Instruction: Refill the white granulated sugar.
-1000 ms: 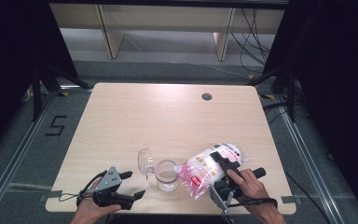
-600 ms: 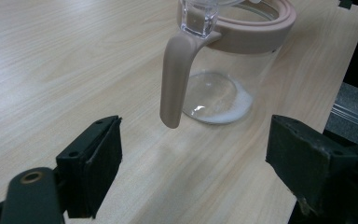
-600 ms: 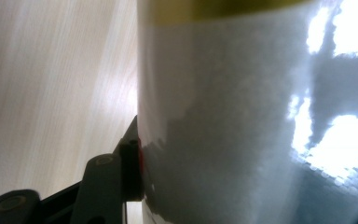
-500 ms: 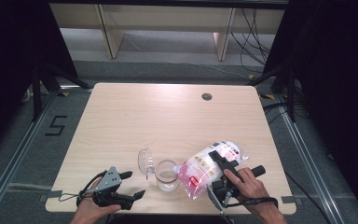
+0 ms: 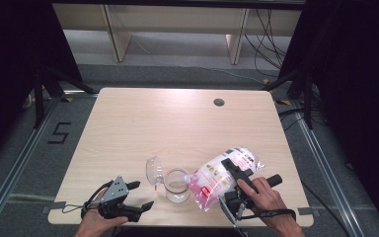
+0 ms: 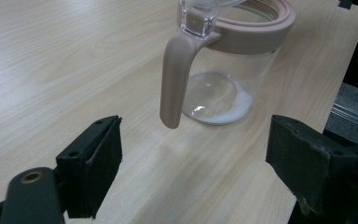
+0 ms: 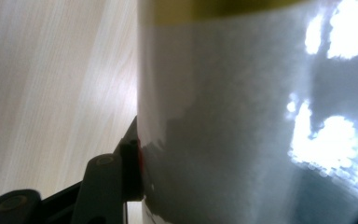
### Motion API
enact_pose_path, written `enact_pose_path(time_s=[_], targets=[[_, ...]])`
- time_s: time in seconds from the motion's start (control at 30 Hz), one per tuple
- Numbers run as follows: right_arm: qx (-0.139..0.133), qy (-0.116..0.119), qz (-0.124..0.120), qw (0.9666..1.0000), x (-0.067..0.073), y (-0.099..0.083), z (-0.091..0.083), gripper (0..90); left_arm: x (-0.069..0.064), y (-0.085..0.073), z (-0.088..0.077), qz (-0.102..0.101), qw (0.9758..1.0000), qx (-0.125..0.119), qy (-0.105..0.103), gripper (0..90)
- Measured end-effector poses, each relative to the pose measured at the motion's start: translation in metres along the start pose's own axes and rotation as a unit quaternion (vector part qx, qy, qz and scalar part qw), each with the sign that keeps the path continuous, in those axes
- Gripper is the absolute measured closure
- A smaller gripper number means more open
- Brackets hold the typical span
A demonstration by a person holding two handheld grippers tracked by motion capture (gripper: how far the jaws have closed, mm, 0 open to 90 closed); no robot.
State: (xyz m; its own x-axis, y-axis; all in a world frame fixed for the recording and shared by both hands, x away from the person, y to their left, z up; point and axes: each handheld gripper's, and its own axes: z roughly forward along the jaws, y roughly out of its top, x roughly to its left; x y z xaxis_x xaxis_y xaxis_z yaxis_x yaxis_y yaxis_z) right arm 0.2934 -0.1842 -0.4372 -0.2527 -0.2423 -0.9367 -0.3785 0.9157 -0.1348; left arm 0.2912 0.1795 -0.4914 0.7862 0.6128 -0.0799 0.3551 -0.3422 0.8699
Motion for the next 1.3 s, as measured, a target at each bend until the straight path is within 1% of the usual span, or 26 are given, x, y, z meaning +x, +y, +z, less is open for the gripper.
enact_pose_path(time_s=[0.03,0.07,0.1,0.17,0.2,0.23,0.27,0.3,0.37,0.4,0.43,0.47,0.5,0.6,0.67,0.7,0.87,0.93,0.97,1.03,1.07,1.13,1.2,1.23,1.27,1.3], targets=[[-0.005,-0.01,0.004,0.9999,0.002,0.0,0.001,49.1,0.0,0.0,0.0,0.0,1.0,0.0,0.0,17.9],[-0.005,-0.01,0.004,0.9999,0.002,0.0,0.001,49.1,0.0,0.0,0.0,0.0,1.0,0.0,0.0,17.9],[0.009,0.002,0.021,0.9997,0.004,0.0,-0.001,49.1,0.0,0.0,0.0,0.0,1.0,0.0,0.0,17.9],[0.003,-0.002,-0.008,1.0,-0.001,0.001,0.0,49.1,0.0,0.0,0.0,0.0,1.0,0.0,0.0,17.9],[0.003,-0.002,-0.008,1.0,-0.001,0.001,0.0,49.1,0.0,0.0,0.0,0.0,1.0,0.0,0.0,17.9],[-0.005,-0.007,-0.019,0.9998,-0.002,0.001,0.001,49.1,0.0,0.0,0.0,-0.001,1.0,0.0,0.0,17.9],[-0.005,-0.007,-0.019,0.9998,-0.002,0.001,0.001,49.1,0.0,0.0,0.0,-0.001,1.0,0.0,0.0,17.9],[0.007,0.0,-0.002,1.0,0.001,0.002,0.0,49.2,0.0,0.0,0.0,-0.001,1.0,0.0,0.0,17.9],[0.015,0.005,-0.002,0.9999,0.001,0.002,-0.001,49.2,0.0,0.0,0.0,-0.001,1.0,0.0,0.0,17.9],[0.012,0.003,-0.007,0.9999,0.0,0.003,-0.001,49.2,0.0,0.0,0.0,0.0,1.0,0.0,0.0,17.9],[-0.002,-0.005,-0.022,0.9997,-0.002,0.003,0.001,49.2,0.0,0.0,0.0,0.0,1.0,0.0,0.0,17.9],[-0.004,-0.006,-0.027,0.9996,-0.002,0.003,0.001,49.3,0.0,0.0,0.0,-0.001,1.0,0.0,0.0,17.9],[0.002,-0.007,-0.012,0.9999,0.001,0.003,0.001,49.3,0.0,0.0,0.0,0.0,1.0,0.0,0.0,17.9],[0.001,-0.009,-0.016,0.9998,-0.002,0.003,0.0,49.3,0.0,0.0,0.0,0.0,1.0,0.0,0.0,17.9],[0.008,-0.008,-0.004,0.9999,-0.001,0.002,-0.001,49.4,0.0,0.0,0.0,0.0,1.0,0.0,0.0,17.9],[0.009,-0.011,-0.017,0.9998,-0.001,0.002,-0.001,49.4,0.0,0.0,0.0,0.0,1.0,0.0,0.0,17.9],[0.011,-0.008,-0.027,0.9996,-0.003,0.003,-0.001,49.5,0.0,0.0,0.0,-0.001,1.0,-0.001,0.0,17.9],[0.008,-0.014,-0.04,0.9991,-0.003,0.004,-0.001,49.5,0.0,0.0,0.0,-0.001,1.0,0.0,0.0,17.9],[0.012,-0.014,-0.032,0.9993,-0.002,0.004,-0.002,49.6,0.0,0.0,0.0,0.0,1.0,0.0,0.0,17.9],[0.019,-0.007,-0.03,0.9994,-0.002,0.005,-0.002,49.6,0.0,0.0,0.0,0.0,1.0,0.0,0.0,17.9],[0.013,-0.012,-0.048,0.9987,-0.004,0.006,-0.002,49.7,0.0,0.0,0.0,0.0,1.0,0.001,0.003,17.9],[0.01,-0.015,-0.04,0.999,-0.003,0.005,-0.001,49.6,0.0,0.0,0.0,0.0,1.0,0.001,0.001,17.9],[0.008,-0.021,-0.055,0.9982,-0.005,0.006,-0.001,49.7,0.0,0.0,0.0,-0.001,1.0,0.0,0.0,17.9],[0.01,-0.019,-0.045,0.9988,-0.004,0.005,-0.001,49.8,0.0,0.0,0.0,0.0,1.0,0.0,0.0,17.9],[0.01,-0.019,-0.045,0.9988,-0.004,0.005,-0.001,49.8,0.0,0.0,0.0,0.0,1.0,0.0,0.0,17.9],[0.009,-0.021,-0.059,0.998,-0.006,0.006,-0.001,49.8,0.0,0.0,0.0,-0.001,1.0,0.0,0.0,17.9]])
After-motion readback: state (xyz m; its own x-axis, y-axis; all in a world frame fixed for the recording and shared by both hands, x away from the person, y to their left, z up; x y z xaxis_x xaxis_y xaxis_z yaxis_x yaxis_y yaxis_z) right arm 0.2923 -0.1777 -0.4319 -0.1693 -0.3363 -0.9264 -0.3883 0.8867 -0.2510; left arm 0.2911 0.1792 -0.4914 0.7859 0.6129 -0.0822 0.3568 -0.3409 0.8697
